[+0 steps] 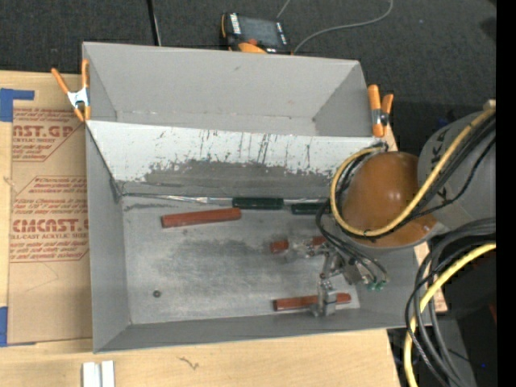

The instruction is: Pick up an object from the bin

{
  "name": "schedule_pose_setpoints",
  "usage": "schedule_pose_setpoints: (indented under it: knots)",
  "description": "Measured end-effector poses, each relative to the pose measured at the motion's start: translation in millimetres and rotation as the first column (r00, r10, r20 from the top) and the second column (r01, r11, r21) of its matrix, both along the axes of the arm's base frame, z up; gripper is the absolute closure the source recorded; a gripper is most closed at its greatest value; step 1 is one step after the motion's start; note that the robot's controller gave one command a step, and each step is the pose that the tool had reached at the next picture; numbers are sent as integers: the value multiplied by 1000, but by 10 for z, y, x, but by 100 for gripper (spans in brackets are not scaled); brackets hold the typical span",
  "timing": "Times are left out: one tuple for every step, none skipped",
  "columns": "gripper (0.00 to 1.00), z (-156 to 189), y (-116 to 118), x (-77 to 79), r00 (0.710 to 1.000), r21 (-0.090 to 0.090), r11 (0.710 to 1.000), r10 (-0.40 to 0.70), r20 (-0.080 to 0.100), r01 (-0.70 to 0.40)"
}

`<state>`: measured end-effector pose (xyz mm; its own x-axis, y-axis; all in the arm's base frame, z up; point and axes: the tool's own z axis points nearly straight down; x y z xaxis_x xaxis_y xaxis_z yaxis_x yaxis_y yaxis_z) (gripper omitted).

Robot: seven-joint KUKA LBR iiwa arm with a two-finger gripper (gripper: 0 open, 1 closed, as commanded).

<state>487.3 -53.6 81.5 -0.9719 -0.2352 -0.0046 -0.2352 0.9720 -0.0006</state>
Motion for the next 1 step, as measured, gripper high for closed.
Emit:
schedule_pose_setpoints:
  knots:
    - [0, -107, 142, -26, 993, 2, 993, -117, 3, 117]
